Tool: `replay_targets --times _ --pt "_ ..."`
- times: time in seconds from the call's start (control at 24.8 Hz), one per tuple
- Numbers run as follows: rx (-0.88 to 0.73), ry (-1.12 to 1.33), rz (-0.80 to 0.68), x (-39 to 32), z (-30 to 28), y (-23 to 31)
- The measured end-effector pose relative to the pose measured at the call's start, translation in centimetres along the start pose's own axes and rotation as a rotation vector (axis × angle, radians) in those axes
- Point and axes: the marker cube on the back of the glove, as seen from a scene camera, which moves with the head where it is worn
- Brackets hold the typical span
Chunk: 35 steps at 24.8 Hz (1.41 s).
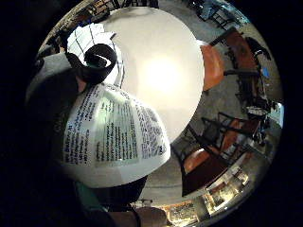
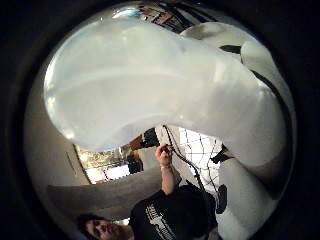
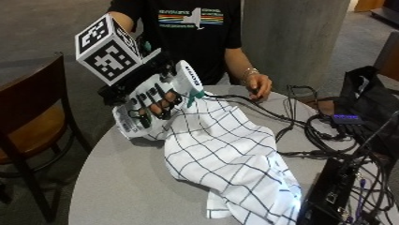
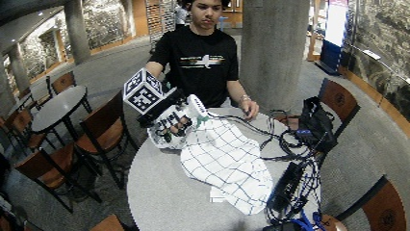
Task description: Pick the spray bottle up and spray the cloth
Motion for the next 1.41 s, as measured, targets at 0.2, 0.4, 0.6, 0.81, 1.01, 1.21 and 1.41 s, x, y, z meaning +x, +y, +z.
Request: replay_targets --times 0.2,0.4,0.6,0.81,1.01,1.21,1.41 --pt "-0.023 0.041 0.018 -0.07 -0.07 0.18" --pt "-0.037 0.076 0.028 -0.13 -0.13 0.16" --pt "-0.043 0.093 0.030 -0.03 -0.05 0.28" --pt "-0.051 0.116 0.037 0.01 0.06 0.30" --pt "-0.059 0.118 0.045 0.16 -0.05 0.54" --pt "-0.064 0.120 0.046 0.09 0.00 0.54" --pt "-0.037 0.074 0.035 0.10 -0.21 0.61"
